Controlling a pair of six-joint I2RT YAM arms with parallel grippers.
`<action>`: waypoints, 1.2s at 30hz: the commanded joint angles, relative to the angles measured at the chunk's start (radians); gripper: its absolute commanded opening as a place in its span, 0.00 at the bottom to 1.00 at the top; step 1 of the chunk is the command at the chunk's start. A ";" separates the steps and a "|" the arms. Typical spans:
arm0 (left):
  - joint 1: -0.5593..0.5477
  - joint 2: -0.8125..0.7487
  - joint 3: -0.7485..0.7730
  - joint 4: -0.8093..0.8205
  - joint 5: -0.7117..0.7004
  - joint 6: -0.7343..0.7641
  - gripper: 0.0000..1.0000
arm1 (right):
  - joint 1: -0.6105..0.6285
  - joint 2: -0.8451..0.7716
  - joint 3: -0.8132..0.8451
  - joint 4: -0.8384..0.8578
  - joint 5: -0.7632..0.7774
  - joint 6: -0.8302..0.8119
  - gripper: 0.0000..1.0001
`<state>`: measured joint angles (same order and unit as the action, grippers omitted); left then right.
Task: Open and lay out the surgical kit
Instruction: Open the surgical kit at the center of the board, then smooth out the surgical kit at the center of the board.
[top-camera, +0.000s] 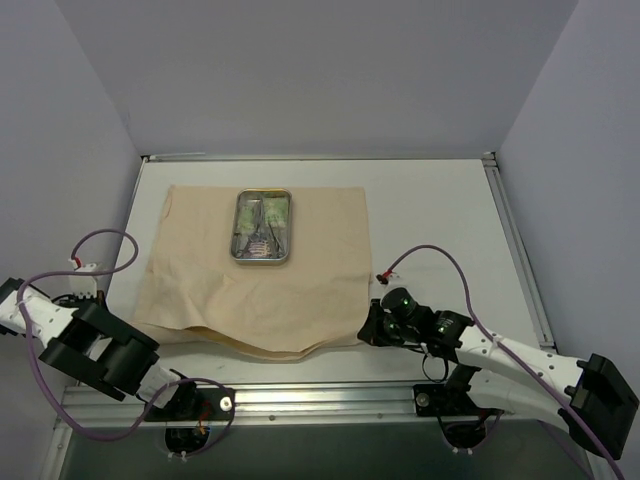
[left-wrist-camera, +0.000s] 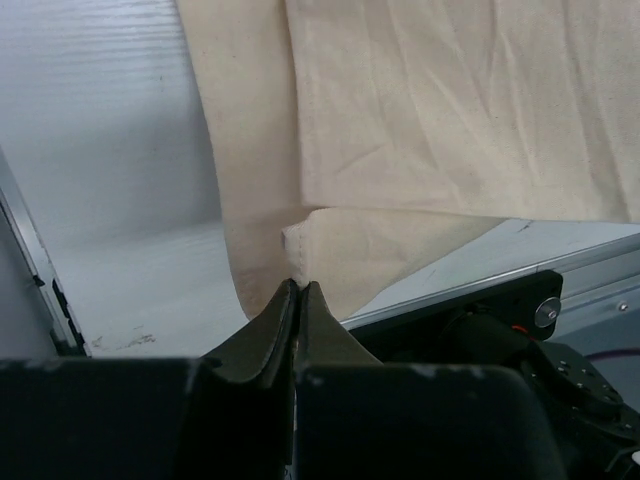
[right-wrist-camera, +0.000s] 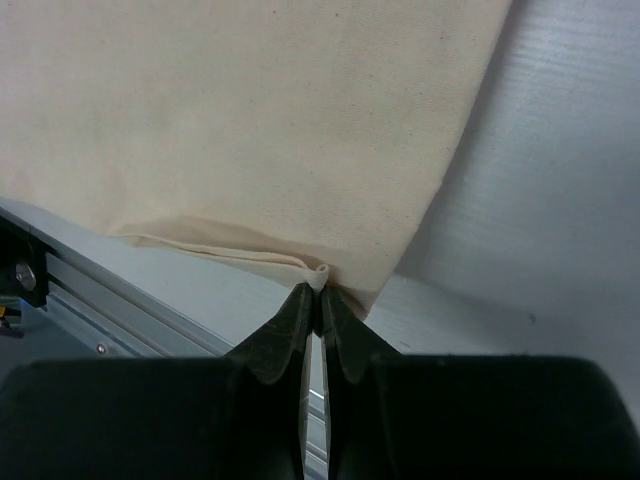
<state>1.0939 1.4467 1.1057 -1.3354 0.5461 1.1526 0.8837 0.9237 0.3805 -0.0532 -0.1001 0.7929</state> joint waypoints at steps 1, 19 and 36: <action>0.050 -0.025 0.017 -0.091 -0.026 0.120 0.02 | 0.009 -0.029 0.006 -0.053 0.043 0.026 0.00; 0.080 -0.155 0.157 -0.294 -0.115 0.239 0.66 | 0.051 -0.140 0.250 -0.367 0.123 0.060 0.64; -0.785 0.252 0.552 0.524 -0.322 -0.951 0.74 | -0.601 0.820 1.001 0.024 0.040 -0.437 0.48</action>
<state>0.3298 1.5673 1.5482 -1.0050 0.3058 0.4381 0.2977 1.6234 1.2560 -0.1154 -0.0387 0.4419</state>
